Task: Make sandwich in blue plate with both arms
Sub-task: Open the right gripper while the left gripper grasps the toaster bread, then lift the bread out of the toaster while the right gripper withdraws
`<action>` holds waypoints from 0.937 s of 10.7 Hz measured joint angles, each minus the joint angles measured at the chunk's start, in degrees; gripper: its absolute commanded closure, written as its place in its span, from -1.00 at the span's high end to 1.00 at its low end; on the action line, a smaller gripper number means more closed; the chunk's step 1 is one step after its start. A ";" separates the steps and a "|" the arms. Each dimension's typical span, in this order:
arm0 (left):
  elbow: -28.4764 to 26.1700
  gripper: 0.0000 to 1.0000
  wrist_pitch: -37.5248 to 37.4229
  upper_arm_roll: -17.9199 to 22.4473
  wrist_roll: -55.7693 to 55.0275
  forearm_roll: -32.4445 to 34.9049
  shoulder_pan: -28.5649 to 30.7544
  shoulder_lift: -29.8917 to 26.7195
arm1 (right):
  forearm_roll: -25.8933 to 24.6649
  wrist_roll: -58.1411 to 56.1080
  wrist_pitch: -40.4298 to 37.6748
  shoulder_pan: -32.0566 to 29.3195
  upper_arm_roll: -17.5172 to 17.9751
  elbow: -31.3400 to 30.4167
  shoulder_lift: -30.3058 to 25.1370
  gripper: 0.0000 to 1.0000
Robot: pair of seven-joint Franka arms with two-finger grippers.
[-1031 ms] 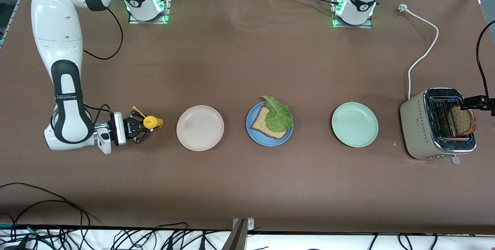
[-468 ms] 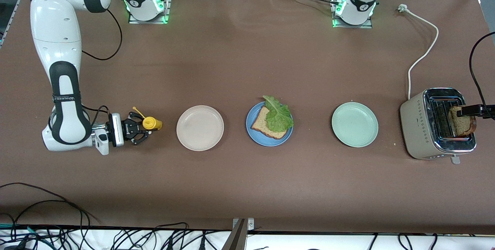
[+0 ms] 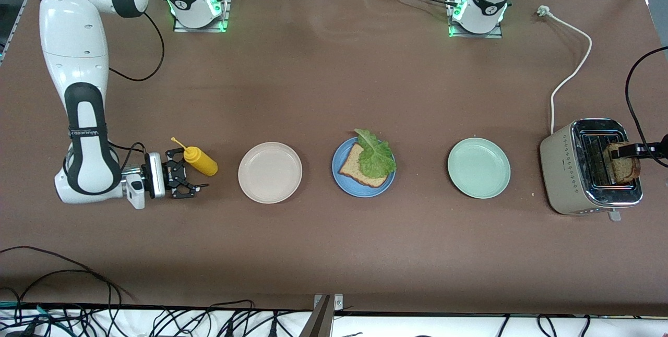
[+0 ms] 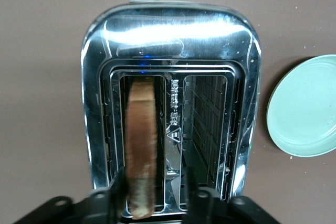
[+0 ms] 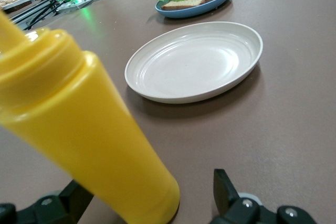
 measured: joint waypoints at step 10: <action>1.43 -1.00 -4.51 -0.16 0.03 0.77 0.22 -0.60 | -23.85 32.10 0.14 1.61 -8.73 -2.17 -17.69 1.00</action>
